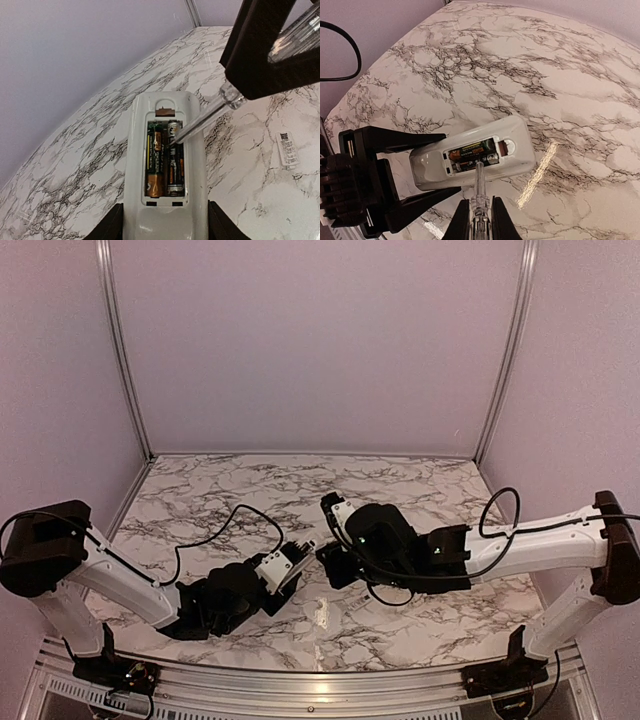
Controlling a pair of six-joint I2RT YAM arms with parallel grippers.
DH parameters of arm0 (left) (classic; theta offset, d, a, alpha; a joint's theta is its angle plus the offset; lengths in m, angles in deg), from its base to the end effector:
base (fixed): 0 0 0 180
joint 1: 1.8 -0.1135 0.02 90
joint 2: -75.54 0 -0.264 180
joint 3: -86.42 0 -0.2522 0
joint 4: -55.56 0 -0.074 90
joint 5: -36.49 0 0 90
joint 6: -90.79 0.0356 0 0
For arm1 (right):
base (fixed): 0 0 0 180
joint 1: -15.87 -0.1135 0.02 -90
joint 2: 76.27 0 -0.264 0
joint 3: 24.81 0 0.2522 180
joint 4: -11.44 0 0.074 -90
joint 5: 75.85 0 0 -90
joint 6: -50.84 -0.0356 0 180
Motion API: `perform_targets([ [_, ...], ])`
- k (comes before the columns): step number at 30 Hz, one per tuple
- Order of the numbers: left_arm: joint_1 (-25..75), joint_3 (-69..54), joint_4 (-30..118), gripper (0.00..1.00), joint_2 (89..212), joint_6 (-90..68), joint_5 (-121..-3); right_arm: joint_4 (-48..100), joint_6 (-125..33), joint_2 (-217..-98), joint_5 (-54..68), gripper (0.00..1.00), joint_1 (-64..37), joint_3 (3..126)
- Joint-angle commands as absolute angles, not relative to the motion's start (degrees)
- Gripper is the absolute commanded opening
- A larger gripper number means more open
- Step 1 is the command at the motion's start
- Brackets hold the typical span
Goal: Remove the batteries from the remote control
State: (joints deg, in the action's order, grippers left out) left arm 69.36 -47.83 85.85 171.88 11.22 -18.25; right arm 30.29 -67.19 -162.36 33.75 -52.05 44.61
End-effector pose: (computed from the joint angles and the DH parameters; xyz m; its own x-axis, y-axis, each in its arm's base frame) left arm 0.1182 -0.2829 0.1453 -0.0019 0.4634 -0.8861 0.6084 0.7038 0.3668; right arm 0.1355 0.3024 0.2421 -0.5548 -0.1899 -0.8100 -0.5773 0.7889 0.2105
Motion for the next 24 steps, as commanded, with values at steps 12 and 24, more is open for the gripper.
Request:
perform_targets([
  [12, 71.15, -49.13, 92.16, 0.0, 167.42, 9.78, -23.63, 26.08, -66.93, -159.3, 35.86, 0.0, -51.4, 41.17],
  [24, 71.15, -47.57, 88.55, 0.0, 168.76, 11.39, -21.73, 35.35, -66.9, -163.89, 36.96, 0.0, -51.37, 46.66],
])
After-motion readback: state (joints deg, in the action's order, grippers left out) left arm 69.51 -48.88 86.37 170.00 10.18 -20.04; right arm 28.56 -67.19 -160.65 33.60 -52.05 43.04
